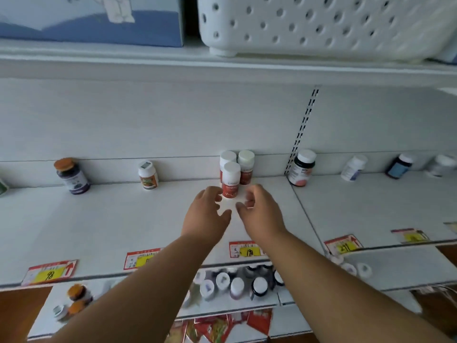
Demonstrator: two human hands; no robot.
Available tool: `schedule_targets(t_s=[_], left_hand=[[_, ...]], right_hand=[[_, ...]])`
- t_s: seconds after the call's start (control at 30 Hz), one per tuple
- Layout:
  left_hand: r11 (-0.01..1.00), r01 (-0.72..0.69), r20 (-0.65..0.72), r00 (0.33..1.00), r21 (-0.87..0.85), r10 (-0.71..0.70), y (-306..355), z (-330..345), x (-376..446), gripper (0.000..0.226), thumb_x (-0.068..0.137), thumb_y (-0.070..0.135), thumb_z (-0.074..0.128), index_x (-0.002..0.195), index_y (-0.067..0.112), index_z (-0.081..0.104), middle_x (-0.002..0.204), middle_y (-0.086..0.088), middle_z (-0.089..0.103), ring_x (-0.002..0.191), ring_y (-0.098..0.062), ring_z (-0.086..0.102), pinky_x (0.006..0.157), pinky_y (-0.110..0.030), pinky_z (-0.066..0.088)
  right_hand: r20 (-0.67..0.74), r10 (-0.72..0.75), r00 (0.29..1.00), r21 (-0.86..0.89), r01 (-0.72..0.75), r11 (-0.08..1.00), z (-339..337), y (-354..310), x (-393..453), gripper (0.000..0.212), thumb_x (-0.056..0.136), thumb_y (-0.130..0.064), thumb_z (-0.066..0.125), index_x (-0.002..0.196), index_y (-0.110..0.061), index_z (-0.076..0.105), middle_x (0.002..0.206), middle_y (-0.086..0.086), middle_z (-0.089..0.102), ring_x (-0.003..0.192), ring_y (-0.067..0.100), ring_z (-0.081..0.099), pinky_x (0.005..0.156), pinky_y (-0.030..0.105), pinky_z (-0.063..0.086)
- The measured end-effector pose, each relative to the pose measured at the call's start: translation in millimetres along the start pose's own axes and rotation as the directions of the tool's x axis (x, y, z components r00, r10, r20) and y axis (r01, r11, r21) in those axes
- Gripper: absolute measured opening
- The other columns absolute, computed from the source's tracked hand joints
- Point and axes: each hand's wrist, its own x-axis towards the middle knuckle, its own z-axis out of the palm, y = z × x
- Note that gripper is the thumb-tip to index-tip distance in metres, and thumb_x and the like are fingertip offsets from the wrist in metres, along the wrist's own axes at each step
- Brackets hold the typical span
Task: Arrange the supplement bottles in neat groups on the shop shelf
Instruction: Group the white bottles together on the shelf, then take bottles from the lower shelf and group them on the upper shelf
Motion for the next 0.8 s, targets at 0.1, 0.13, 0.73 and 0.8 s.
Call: schedule_targets(t_s=[0.1,0.13,0.73,0.8], left_hand=[[0.998,-0.065,-0.007,0.998,0.0,0.065,-7.8,-23.1,-38.5,0.049,0.085,0.022,0.072,0.13,0.024,0.053,0.118,0.006,0.058,0.091,-0.007,0.056,0.08,-0.019,0.043],[0.998,-0.068,-0.015,0.998,0.005,0.069,-11.7,-32.3,-52.9,0.048,0.085,0.022,0.072,0.13,0.024,0.053,0.118,0.007,0.058,0.092,-0.007,0.056,0.08,-0.02,0.043],[0.922,0.383,-0.167,0.914,0.06,-0.369,-209.6,-143.3,-310.0,0.038,0.09,0.027,0.064,0.126,0.027,0.054,0.109,0.014,0.058,0.09,-0.006,0.055,0.077,-0.022,0.044],[0.913,0.398,-0.139,0.912,0.084,-0.385,-248.1,-157.4,-307.5,0.042,0.09,0.029,0.063,0.13,0.026,0.053,0.113,0.013,0.059,0.096,-0.007,0.056,0.08,-0.024,0.048]], right_hand=[[-0.001,-0.053,0.999,0.034,0.053,0.998,3.1,-16.2,-39.4,0.036,0.093,-0.025,0.064,0.126,-0.022,0.051,0.117,-0.005,0.057,0.104,0.01,0.057,0.083,0.023,0.044],[0.002,-0.084,0.996,0.045,0.084,0.995,4.5,-22.8,-52.0,0.037,0.093,-0.024,0.064,0.128,-0.022,0.051,0.119,-0.005,0.057,0.104,0.009,0.057,0.086,0.024,0.046],[0.45,-0.316,0.835,0.178,0.263,0.948,182.9,-97.4,-259.1,0.032,0.09,-0.027,0.068,0.118,-0.03,0.054,0.115,-0.009,0.054,0.098,0.005,0.059,0.082,0.027,0.053],[0.482,-0.289,0.827,0.136,0.256,0.957,217.6,-111.9,-257.8,0.031,0.09,-0.028,0.068,0.117,-0.032,0.053,0.116,-0.01,0.053,0.099,0.005,0.059,0.081,0.025,0.053]])
